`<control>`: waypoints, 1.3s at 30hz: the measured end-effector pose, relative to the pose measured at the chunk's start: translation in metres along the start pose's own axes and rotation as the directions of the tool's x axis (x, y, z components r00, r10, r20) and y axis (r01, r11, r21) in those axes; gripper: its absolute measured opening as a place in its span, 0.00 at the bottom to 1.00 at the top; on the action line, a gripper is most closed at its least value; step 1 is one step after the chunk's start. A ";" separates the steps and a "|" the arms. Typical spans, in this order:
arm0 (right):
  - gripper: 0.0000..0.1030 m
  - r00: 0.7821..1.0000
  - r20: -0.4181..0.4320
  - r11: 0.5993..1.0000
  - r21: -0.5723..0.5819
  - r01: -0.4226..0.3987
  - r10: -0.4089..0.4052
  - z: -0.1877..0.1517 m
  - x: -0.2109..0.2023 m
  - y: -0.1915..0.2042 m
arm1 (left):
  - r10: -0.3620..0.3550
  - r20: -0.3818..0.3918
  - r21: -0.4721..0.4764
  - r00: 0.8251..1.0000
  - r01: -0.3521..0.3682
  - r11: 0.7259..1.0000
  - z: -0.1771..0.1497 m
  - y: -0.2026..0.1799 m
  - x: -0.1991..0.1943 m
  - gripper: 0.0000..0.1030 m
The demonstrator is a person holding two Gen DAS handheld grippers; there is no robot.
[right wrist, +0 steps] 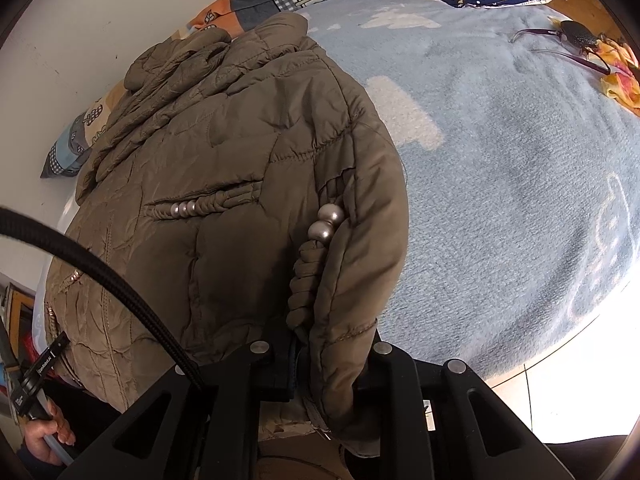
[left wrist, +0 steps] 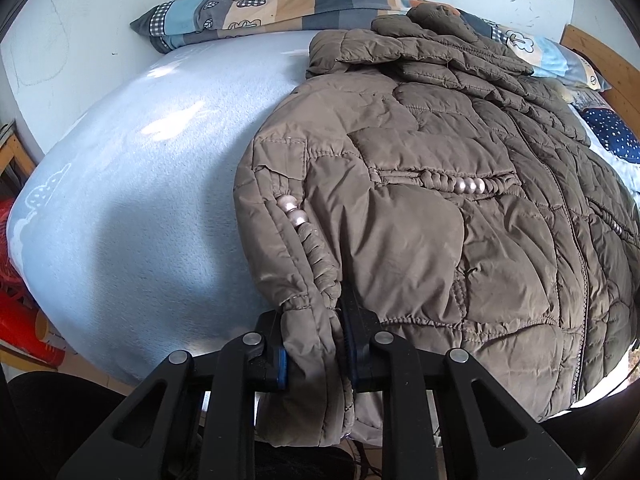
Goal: Fold large clothes
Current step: 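Lift the held hem with both tools toward the hood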
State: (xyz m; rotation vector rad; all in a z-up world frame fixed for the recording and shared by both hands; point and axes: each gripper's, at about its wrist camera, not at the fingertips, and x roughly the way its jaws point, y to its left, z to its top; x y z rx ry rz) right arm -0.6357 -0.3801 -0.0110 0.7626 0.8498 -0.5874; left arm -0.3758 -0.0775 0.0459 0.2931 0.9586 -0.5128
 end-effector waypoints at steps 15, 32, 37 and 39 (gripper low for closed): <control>0.16 0.952 0.196 0.971 -0.077 -0.225 0.236 0.005 -0.066 0.009 | -0.074 0.243 0.039 0.967 0.067 0.997 0.014 0.006 -0.062 0.19; 0.16 0.906 0.273 0.936 -0.236 -0.263 0.324 0.018 -0.115 0.027 | -0.285 0.240 0.058 0.928 0.280 0.958 0.032 0.038 -0.080 0.19; 0.16 0.892 0.291 0.927 -0.252 -0.279 0.347 0.029 -0.122 0.030 | -0.320 0.243 0.098 0.916 0.305 0.947 0.041 0.037 -0.087 0.19; 0.16 0.886 0.300 0.924 -0.262 -0.278 0.352 0.033 -0.126 0.033 | -0.331 0.248 0.111 0.910 0.313 0.943 0.044 0.037 -0.091 0.19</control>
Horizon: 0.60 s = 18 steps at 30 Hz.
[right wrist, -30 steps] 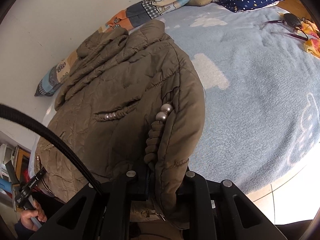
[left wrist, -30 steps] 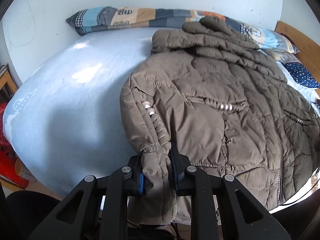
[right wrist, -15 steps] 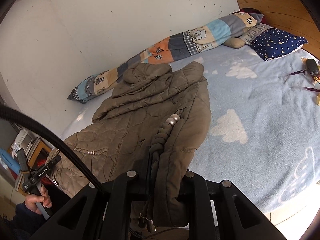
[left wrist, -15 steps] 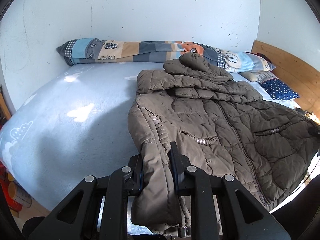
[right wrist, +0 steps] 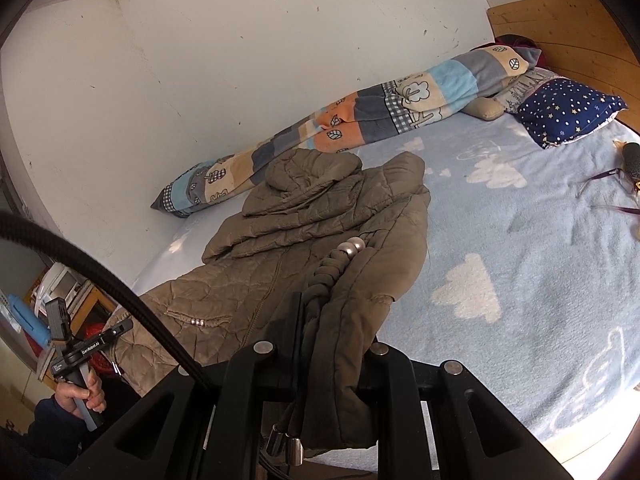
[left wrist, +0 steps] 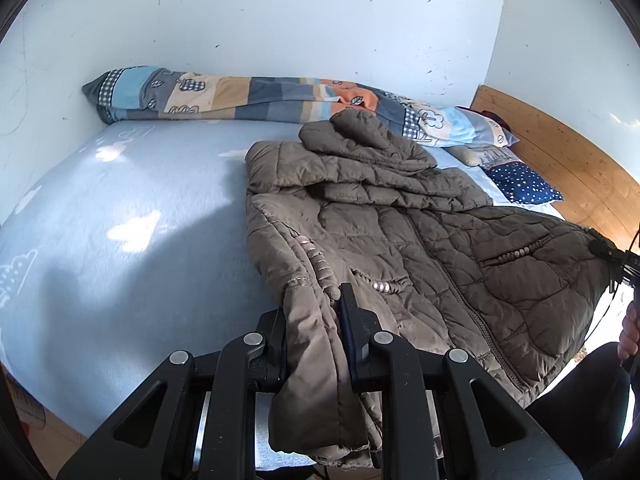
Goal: Fold large clothes
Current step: 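Lift the held hem with both tools toward the hood, then lay the held hem over the hood end and open both tools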
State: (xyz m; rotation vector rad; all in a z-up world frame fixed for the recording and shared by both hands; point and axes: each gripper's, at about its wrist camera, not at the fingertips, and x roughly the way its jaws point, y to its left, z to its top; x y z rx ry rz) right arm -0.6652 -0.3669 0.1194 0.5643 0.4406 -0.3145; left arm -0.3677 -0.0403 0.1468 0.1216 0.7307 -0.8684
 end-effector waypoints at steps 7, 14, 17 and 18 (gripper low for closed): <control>0.16 0.999 0.039 1.000 -0.018 -0.014 0.015 0.016 -0.009 0.004 | -0.019 0.028 0.025 0.999 0.018 1.000 0.009 -0.003 -0.012 0.19; 0.16 0.997 0.069 1.000 0.005 -0.024 0.023 0.017 -0.018 0.001 | -0.031 0.029 0.049 0.999 0.030 0.998 0.013 -0.006 -0.020 0.19; 0.16 0.997 0.078 1.000 0.006 -0.020 0.019 0.017 -0.022 0.001 | -0.039 0.040 0.058 0.998 0.037 0.998 0.018 -0.005 -0.022 0.19; 0.16 0.997 0.081 1.000 0.006 -0.020 0.020 0.017 -0.023 0.001 | -0.042 0.045 0.060 0.998 0.039 0.997 0.019 -0.004 -0.023 0.19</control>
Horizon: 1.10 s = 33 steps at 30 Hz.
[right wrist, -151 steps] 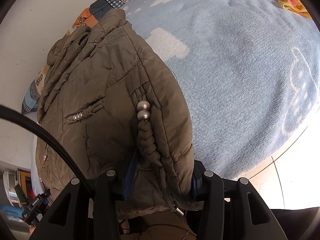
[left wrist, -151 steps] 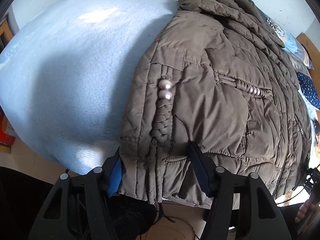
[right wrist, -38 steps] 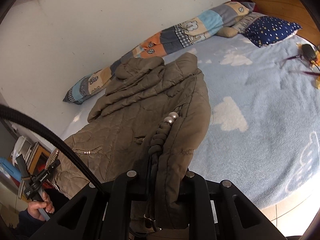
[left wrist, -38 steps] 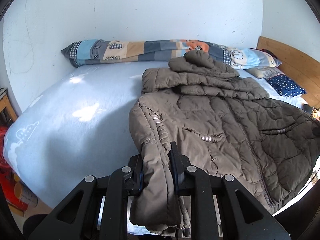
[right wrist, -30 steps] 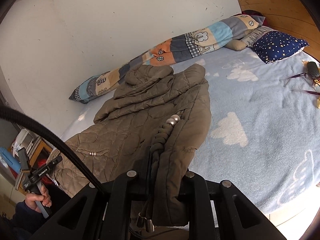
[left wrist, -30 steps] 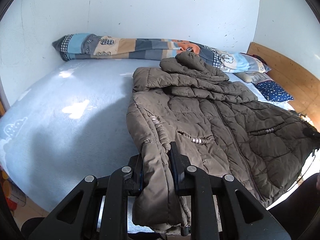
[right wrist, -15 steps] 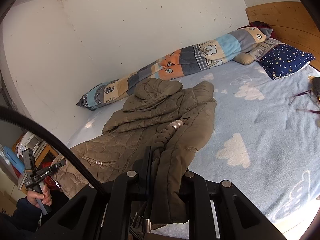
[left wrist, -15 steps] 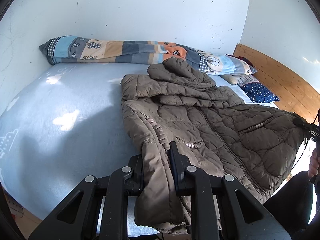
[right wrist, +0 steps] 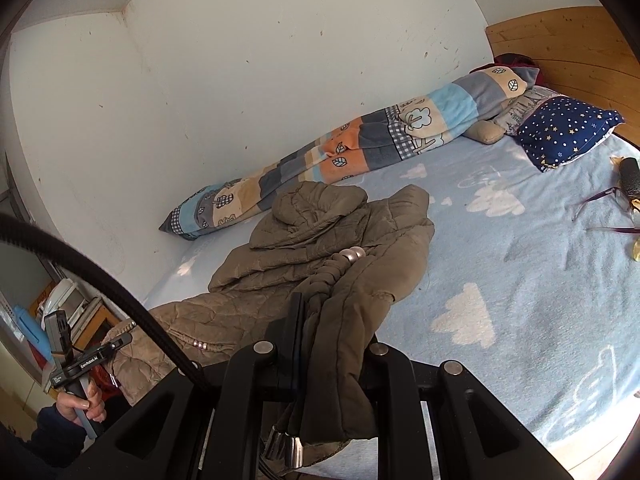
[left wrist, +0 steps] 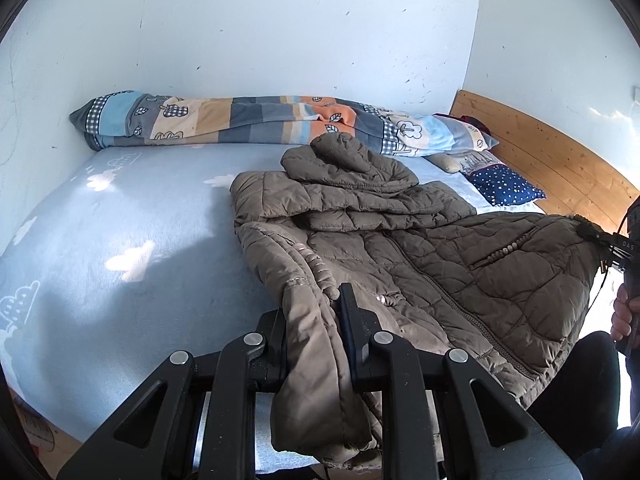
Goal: Fold large clothes
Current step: 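Lay the held hem over the hood end and open both tools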
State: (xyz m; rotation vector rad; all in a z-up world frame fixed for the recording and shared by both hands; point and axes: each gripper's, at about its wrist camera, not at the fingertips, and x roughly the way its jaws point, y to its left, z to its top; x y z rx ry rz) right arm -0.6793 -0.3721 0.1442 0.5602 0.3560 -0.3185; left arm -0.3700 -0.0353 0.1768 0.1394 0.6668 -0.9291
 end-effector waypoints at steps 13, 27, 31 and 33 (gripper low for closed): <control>0.16 0.999 0.048 1.000 -0.019 -0.004 0.005 0.025 -0.003 0.004 | -0.012 0.034 0.038 0.999 0.010 0.999 0.029 0.005 0.003 0.19; 0.16 0.996 0.082 1.000 -0.005 -0.015 0.016 0.081 0.017 0.005 | -0.053 0.042 -0.039 0.998 0.055 0.998 0.077 0.031 0.013 0.19; 0.16 0.997 0.083 1.000 0.011 -0.004 0.003 0.106 0.033 0.003 | -0.071 0.041 -0.059 0.997 0.074 0.996 0.103 0.037 0.025 0.19; 0.16 0.996 0.083 1.000 0.013 0.007 -0.008 0.118 0.042 0.002 | -0.081 0.043 -0.069 0.996 0.084 0.994 0.117 0.041 0.033 0.19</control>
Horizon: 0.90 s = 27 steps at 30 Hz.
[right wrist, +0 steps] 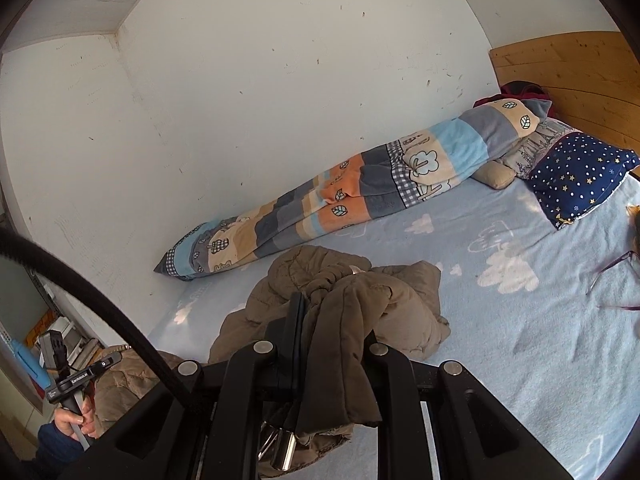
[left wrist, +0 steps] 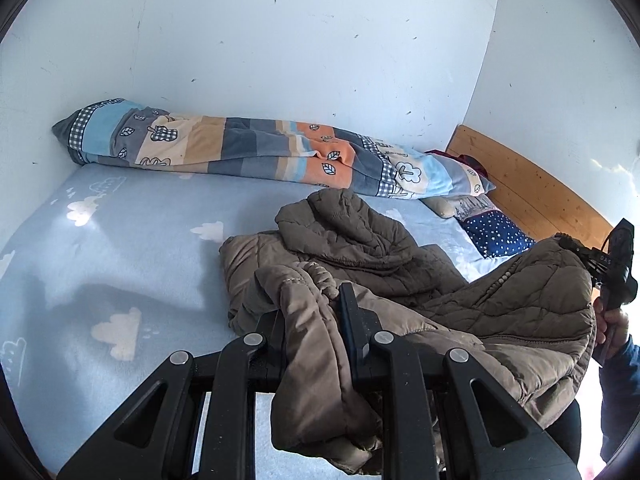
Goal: Fold large clothes
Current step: 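Lay the held hem over the hood end and open both tools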
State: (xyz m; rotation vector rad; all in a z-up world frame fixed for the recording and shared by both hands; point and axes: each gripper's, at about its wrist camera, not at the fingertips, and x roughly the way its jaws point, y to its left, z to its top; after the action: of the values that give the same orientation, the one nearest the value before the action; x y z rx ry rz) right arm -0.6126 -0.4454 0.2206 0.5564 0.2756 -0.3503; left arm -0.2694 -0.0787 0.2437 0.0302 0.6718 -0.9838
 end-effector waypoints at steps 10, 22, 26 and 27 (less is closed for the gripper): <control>0.16 0.999 -0.005 0.999 0.003 0.042 -0.042 0.062 0.075 -0.010 | -0.066 -0.043 -0.121 0.997 0.060 0.991 0.077 0.031 0.065 0.20; 0.16 0.988 -0.069 0.990 -0.039 0.137 -0.140 0.094 0.187 -0.044 | -0.015 -0.139 -0.242 0.990 -0.020 0.970 0.118 0.088 0.181 0.20; 0.16 0.976 -0.110 0.982 -0.044 0.185 -0.188 0.091 0.227 -0.067 | 0.022 -0.187 -0.277 0.982 -0.074 0.958 0.112 0.107 0.224 0.20; 0.16 0.973 -0.124 0.981 -0.040 0.190 -0.193 0.090 0.237 -0.072 | 0.031 -0.203 -0.278 0.979 -0.088 0.956 0.109 0.110 0.235 0.20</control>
State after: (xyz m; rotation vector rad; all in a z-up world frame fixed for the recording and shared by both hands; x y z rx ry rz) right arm -0.4129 -0.6115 0.1783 0.5270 0.4590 -0.4978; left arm -0.0411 -0.2288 0.1745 -0.1080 0.9857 -0.8235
